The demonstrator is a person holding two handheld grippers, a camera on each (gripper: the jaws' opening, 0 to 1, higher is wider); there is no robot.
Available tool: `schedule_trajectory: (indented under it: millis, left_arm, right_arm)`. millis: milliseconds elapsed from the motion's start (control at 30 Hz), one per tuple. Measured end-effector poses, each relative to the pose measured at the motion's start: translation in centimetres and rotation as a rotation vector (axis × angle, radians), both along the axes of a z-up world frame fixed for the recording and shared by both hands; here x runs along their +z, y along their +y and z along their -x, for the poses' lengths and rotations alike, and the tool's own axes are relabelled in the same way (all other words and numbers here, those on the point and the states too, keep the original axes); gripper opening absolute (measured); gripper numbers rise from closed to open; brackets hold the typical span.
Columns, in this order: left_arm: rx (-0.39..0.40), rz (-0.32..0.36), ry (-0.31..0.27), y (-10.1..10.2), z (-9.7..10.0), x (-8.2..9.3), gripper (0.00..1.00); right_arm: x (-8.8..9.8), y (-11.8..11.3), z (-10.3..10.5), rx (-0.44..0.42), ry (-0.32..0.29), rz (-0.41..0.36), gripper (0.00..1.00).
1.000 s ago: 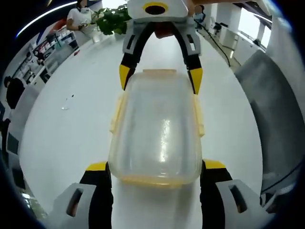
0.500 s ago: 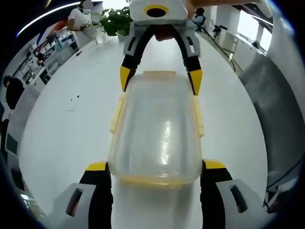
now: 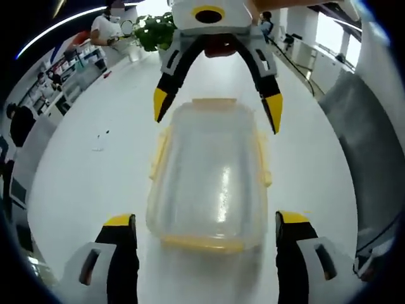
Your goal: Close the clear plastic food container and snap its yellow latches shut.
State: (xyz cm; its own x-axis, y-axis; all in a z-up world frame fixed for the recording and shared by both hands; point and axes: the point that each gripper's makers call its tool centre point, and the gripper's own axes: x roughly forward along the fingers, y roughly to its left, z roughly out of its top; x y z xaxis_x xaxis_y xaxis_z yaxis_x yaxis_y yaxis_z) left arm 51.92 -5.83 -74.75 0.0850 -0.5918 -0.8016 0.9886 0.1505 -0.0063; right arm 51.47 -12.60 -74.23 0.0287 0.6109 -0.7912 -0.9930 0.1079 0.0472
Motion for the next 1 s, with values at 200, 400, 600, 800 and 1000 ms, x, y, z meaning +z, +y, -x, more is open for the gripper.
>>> schedule_trajectory:
  millis: [200, 400, 600, 800, 1000]
  left_arm:
    - [-0.023, -0.028, -0.035, 0.4, 0.1, 0.6, 0.99]
    - [-0.01, -0.028, -0.051, 0.6, 0.1, 1.2, 0.99]
    - [0.036, -0.015, -0.07, 0.9, -0.1, 1.9, 0.99]
    - [0.065, -0.008, -0.073, 0.9, 0.4, 2.5, 0.99]
    - [0.068, -0.009, -0.071, 0.9, 1.4, 2.9, 0.99]
  right_arm:
    - [0.0, 0.1, 0.5, 0.019, -0.009, 0.022, 0.99]
    - [0.3, -0.2, 0.8, 0.004, -0.006, 0.023, 0.99]
    - [0.7, -0.7, 1.3, -0.008, -0.017, 0.029, 0.99]
    - [1.5, -0.9, 1.7, -0.026, -0.023, 0.017, 0.99]
    - [1.8, -1.2, 2.3, -0.048, -0.019, 0.019, 0.99]
